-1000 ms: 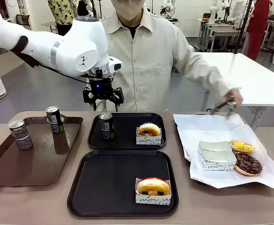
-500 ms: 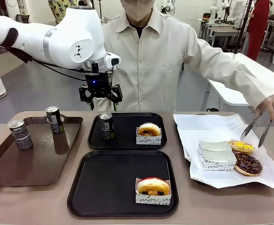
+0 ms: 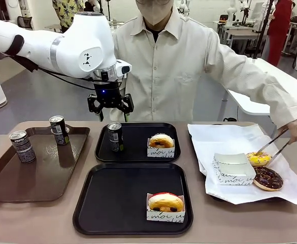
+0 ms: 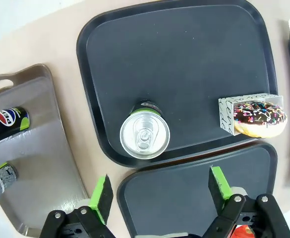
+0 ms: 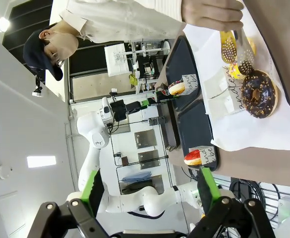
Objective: Set up donuts and drinks on trays.
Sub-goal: Pick up one Pepsi coke from the Handle tray and place it on the Flat Tray without a Pepsi coke.
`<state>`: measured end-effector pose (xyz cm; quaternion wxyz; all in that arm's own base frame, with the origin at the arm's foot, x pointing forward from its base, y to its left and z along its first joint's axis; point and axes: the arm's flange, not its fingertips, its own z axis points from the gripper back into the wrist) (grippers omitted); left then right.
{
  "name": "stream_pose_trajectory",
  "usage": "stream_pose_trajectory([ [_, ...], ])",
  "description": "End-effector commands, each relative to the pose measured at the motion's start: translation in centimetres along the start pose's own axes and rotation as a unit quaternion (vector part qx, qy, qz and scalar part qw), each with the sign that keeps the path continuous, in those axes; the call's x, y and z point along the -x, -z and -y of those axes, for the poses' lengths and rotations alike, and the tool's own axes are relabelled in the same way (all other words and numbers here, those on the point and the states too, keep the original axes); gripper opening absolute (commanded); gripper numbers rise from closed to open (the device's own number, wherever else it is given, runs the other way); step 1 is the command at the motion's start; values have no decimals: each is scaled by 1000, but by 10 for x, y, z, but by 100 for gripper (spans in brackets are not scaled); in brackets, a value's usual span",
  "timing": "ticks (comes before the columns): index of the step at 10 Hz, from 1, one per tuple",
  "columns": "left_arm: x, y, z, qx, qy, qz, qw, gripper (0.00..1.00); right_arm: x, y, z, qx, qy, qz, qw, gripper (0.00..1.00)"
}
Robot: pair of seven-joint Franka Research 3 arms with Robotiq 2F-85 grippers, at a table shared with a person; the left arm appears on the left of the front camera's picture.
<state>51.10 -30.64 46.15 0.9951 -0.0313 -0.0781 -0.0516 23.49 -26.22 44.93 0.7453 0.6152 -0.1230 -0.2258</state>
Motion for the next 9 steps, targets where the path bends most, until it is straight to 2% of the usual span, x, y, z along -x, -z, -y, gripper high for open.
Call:
stream_pose_trajectory([
  [1, 11, -11, -39, -19, -16, 11, 1000, 100, 0, 0, 0, -3, 1, -2, 1000, 100],
  [3, 6, -48, -116, -26, -28, -3, 999, 100, 0, 0, 0, -3, 1, -2, 1000, 100],
  [4, 42, -57, -148, -32, -61, 14, 997, 100, 0, 0, 0, -3, 1, -2, 1000, 100],
  [5, 61, -61, -175, -39, -79, 14, 996, 100, 0, 0, 0, -3, 1, -2, 1000, 100],
  [6, 33, -71, -202, -49, -77, -4, 996, 100, 0, 0, 0, -3, 1, -2, 1000, 100],
  [7, 40, -70, -226, -68, -89, -17, 994, 100, 0, 0, 0, -3, 1, -2, 1000, 100],
  [8, 64, -61, -246, -97, -132, -12, 986, 100, 0, 0, 0, -3, 1, -2, 1000, 100],
  [9, 67, -58, -259, -92, -140, -13, 986, 100, 0, 0, 0, -3, 1, -2, 1000, 100],
])
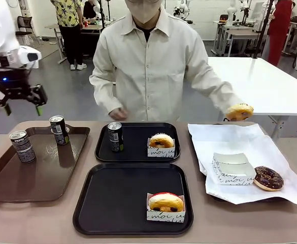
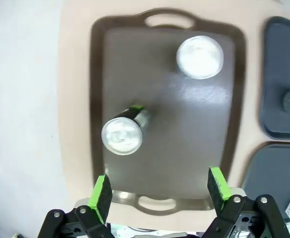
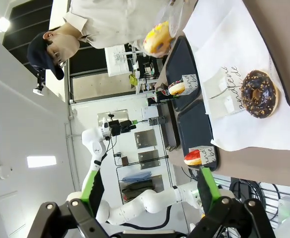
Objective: Set up donuts and drinks on trays.
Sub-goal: Pick up one Pepsi coke from the Handle tray and place it on the Flat Tray without a Pepsi coke.
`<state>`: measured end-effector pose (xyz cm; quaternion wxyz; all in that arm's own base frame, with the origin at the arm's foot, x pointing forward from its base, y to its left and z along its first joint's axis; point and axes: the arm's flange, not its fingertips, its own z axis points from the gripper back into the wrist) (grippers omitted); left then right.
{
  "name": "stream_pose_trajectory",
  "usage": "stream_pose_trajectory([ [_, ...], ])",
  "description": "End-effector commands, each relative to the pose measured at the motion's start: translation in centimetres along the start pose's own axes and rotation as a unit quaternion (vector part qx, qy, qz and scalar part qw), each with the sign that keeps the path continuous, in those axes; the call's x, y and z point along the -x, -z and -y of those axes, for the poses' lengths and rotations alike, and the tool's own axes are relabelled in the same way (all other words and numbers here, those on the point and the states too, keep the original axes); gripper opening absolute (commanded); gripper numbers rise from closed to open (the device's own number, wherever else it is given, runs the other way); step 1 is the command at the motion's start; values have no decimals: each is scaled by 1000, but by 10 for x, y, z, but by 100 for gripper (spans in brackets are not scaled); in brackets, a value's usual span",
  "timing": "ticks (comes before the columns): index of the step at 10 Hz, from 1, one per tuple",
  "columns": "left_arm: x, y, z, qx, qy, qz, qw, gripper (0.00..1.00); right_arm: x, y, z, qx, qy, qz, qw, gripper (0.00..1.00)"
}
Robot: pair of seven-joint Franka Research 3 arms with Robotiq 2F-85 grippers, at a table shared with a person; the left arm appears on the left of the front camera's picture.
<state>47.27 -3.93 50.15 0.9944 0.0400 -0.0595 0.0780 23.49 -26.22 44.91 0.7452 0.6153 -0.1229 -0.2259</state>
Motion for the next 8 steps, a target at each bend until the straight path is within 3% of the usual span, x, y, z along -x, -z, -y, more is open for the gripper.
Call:
stream_pose_trajectory([
  [1, -9, 3, -4, -15, -20, 8, 1000, 100, 0, 0, 0, -3, 1, -2, 1000, 100],
  [2, -9, 4, 5, -34, -36, 17, 999, 100, 0, 0, 0, -3, 1, -2, 1000, 100],
  [3, -2, 6, -10, -6, -8, -4, 1000, 100, 0, 0, 0, -3, 1, -2, 1000, 100],
  [8, -2, 6, -10, -6, -8, -4, 1000, 100, 0, 0, 0, -3, 1, -2, 1000, 100],
])
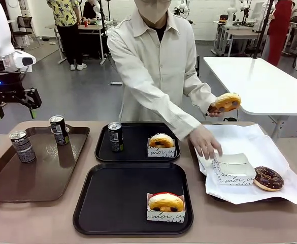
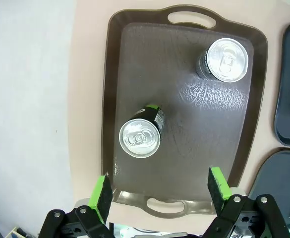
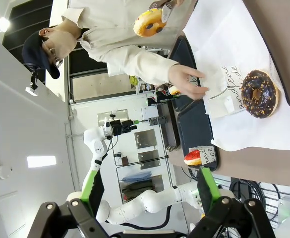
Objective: Set up donuts and drinks on trays.
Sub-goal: Pick up one Pepsi coke from the Handle tray and place it on the Flat Tray without a Pepsi coke.
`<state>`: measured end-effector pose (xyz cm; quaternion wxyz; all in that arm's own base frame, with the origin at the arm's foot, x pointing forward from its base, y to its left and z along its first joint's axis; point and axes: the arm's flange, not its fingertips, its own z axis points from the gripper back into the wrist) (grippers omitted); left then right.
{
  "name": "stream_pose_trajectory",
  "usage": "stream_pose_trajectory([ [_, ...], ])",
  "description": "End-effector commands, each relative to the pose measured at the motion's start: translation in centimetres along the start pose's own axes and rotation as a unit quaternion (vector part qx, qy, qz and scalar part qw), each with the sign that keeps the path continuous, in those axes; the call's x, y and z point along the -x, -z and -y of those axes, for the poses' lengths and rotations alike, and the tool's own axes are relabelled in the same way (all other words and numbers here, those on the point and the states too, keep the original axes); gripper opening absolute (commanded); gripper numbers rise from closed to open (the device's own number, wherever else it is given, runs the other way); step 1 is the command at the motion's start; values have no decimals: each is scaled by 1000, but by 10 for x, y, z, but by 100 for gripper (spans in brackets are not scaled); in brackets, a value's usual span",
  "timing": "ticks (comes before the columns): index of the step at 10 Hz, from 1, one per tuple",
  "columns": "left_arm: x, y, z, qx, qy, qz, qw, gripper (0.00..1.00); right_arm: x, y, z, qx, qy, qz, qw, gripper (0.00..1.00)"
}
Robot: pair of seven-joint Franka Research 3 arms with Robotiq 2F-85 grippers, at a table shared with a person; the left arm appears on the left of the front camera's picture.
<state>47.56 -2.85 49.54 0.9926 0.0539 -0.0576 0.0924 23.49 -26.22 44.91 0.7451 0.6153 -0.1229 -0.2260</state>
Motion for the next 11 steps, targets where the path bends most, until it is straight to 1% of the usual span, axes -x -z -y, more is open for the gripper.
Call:
stream_pose_trajectory([
  [1, 0, 0, 0, 0, 0, 0, 1000, 100, 0, 0, 0, -3, 1, -2, 1000, 100],
  [3, 12, 26, -21, 31, -14, -4, 999, 100, 0, 0, 0, -3, 1, -2, 1000, 100],
  [5, -3, 39, -40, 52, -15, -11, 999, 100, 0, 0, 0, -3, 1, -2, 1000, 100],
  [6, 8, 46, -54, 68, -25, -4, 997, 100, 0, 0, 0, -3, 1, -2, 1000, 100],
  [7, 9, 48, -60, 80, -29, 1, 996, 100, 0, 0, 0, -3, 1, -2, 1000, 100],
  [8, -2, 49, -64, 96, -22, 2, 995, 100, 0, 0, 0, -3, 1, -2, 1000, 100],
  [9, -4, 56, -65, 106, -25, -5, 994, 100, 0, 0, 0, -3, 1, -2, 1000, 100],
  [10, 2, 65, -64, 106, -27, -11, 994, 100, 0, 0, 0, -3, 1, -2, 1000, 100],
  [11, -3, 70, -60, 105, -17, -19, 994, 100, 0, 0, 0, -3, 1, -2, 1000, 100],
])
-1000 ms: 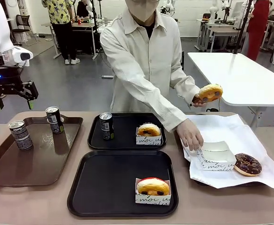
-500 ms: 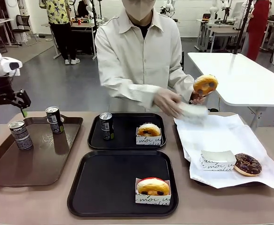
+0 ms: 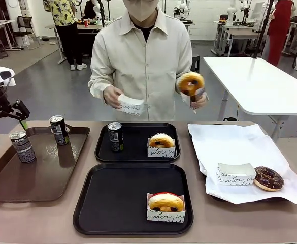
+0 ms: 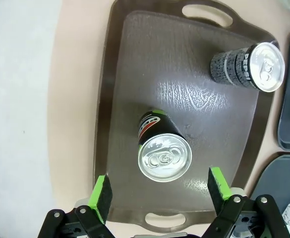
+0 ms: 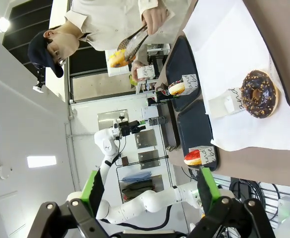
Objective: Set up donuts and drinks on trays.
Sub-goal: Pick up one Pepsi coke from the Handle tray and place it on the Flat Tray without a Pepsi coke.
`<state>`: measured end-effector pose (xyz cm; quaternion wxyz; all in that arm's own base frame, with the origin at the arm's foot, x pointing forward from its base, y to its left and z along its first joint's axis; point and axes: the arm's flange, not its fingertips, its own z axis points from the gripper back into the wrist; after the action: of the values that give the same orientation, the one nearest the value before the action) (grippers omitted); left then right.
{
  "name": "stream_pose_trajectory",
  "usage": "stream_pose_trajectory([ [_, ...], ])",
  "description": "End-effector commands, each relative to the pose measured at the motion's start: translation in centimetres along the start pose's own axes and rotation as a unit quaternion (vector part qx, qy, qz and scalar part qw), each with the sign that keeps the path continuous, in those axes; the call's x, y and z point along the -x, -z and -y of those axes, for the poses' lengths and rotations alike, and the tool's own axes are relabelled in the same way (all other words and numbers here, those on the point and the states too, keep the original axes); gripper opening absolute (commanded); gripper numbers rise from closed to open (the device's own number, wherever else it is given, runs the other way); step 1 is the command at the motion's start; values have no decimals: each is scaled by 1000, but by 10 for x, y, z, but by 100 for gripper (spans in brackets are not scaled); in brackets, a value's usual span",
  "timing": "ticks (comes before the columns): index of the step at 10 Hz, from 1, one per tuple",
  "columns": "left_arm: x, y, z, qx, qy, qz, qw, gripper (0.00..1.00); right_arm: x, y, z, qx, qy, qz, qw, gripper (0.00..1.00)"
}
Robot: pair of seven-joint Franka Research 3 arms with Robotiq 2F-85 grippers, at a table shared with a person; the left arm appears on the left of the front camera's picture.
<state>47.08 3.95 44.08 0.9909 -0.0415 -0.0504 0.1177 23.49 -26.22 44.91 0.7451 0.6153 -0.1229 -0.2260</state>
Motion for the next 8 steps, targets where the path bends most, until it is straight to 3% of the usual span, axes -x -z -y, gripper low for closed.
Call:
stream_pose_trajectory([
  [1, -4, 16, 6, 4, 23, -14, 1000, 100, 0, 0, 0, -3, 1, -2, 1000, 100],
  [4, -5, 34, 14, -2, 40, -27, 999, 100, 0, 0, 0, -3, 1, -2, 1000, 100],
  [8, -10, 44, 16, 0, 53, -5, 999, 100, 0, 0, 0, -3, 1, -2, 1000, 100],
])
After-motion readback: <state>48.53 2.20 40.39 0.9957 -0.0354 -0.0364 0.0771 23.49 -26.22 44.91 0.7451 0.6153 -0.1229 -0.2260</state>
